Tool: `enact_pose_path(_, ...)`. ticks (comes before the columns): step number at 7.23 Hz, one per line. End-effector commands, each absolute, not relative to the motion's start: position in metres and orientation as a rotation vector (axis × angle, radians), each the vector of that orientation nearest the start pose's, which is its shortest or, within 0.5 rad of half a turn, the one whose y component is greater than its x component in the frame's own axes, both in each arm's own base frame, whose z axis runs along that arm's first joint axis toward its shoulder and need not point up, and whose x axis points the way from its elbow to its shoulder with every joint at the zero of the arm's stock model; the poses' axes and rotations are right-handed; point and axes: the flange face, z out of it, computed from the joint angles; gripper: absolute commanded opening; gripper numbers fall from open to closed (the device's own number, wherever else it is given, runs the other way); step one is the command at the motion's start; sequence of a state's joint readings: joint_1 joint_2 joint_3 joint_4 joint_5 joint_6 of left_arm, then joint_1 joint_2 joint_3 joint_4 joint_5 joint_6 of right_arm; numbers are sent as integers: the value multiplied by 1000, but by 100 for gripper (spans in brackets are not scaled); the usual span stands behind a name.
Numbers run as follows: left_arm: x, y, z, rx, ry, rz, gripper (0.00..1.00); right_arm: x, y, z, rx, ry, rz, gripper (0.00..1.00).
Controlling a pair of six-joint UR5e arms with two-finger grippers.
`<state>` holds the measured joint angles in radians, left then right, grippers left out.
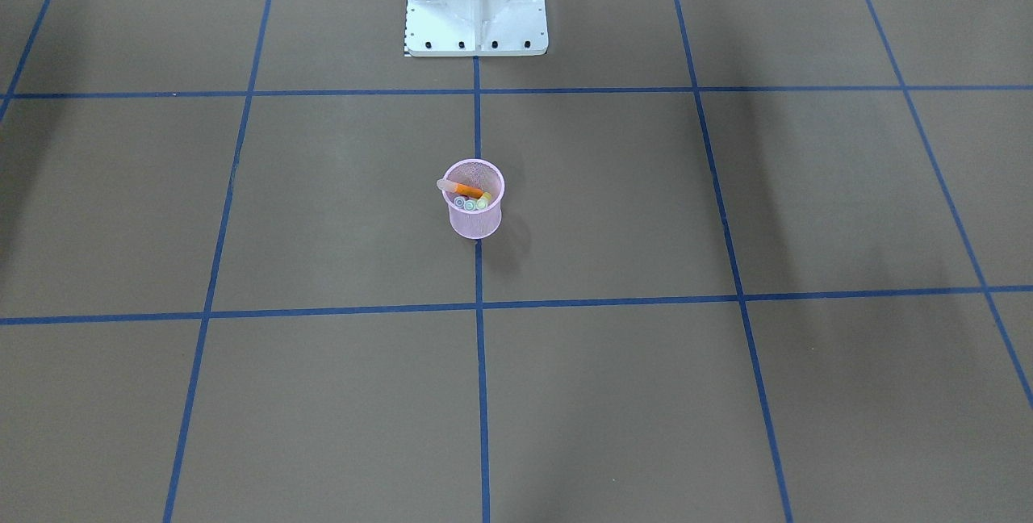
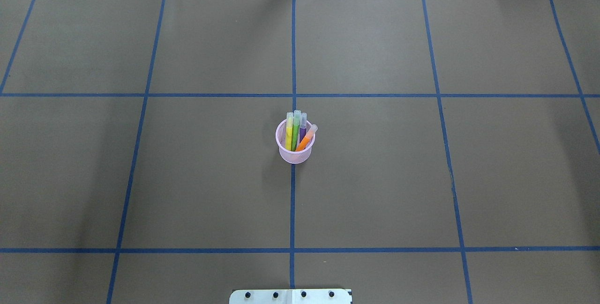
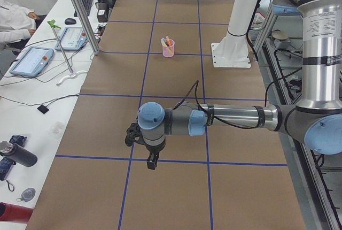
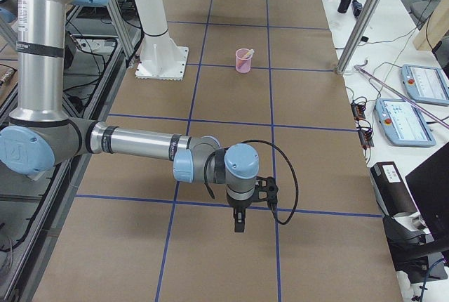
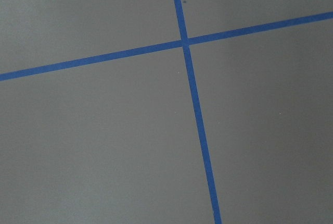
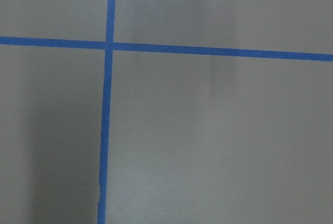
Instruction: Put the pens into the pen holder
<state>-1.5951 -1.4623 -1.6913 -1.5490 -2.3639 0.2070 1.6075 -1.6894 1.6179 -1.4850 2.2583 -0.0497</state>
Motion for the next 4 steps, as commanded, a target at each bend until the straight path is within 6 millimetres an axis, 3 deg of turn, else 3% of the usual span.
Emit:
enact_pose_path(1,-73,-442,652,80,789,168,100,86,-437,686,46,-689,-15,100)
enact_pose_path(4,-73,-442,652,81,787,167,100,86,-437,685,45,-691,-8,100)
